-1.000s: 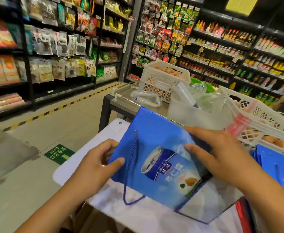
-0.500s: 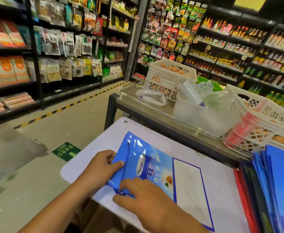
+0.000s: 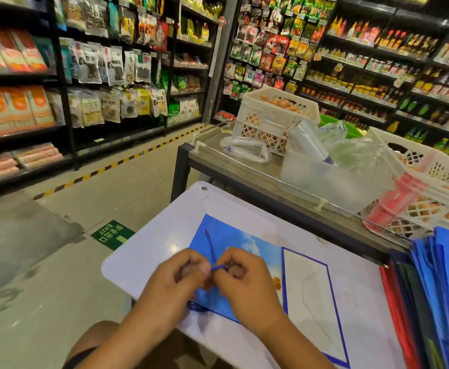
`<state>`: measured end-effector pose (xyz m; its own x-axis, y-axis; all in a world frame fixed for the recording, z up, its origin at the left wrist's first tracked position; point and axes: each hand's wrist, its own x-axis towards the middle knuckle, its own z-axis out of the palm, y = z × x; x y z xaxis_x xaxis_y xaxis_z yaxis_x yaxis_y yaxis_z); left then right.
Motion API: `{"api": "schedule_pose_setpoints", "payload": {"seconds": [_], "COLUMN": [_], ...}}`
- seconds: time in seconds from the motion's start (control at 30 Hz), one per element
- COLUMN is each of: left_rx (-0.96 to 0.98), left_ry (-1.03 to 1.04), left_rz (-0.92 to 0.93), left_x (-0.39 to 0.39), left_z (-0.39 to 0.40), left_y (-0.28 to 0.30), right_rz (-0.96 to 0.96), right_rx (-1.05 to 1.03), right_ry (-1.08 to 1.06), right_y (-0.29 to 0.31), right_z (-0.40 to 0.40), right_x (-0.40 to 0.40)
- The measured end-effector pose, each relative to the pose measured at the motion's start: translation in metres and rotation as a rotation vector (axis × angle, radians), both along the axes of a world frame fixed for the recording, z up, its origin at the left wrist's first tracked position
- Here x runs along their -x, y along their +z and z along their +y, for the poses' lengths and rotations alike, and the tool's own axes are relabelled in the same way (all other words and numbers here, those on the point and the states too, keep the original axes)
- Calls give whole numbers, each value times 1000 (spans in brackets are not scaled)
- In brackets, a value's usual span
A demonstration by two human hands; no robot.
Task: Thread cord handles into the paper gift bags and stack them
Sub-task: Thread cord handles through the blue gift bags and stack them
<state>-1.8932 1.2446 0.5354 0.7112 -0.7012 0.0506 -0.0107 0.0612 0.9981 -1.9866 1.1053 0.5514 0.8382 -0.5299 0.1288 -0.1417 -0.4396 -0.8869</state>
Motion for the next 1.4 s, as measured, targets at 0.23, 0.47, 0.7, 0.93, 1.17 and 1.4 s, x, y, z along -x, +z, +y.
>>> {"api": "schedule_pose_setpoints", "payload": {"seconds": [0.23,0.47,0.7,0.93,1.17,1.4], "left_rx": [66,-39,-129,-125,-386,-311], "left_ry": [10,31,75,148,196,-14], "left_rz": [152,-1,-223,-164,-202,69], "left_x": [4,-15,-6,-25,-67,-67], "left_z": [0,7,-3,-2,-5,-20], "left_y": [-6,-8,-7,-13,-26,-7], "right_rz": [-45,138,122,-23,-22,-58], "right_rx": [-147,50,-144,-235,-184,-42], "right_ry": [-102,-156,118,-44,-150,-98], "right_y": [6,-17,-10,-18,-34,-44], "right_z": [-15,-25,11,6,-4,-9], "right_x": [5,21,19,3,-9,-23]}}
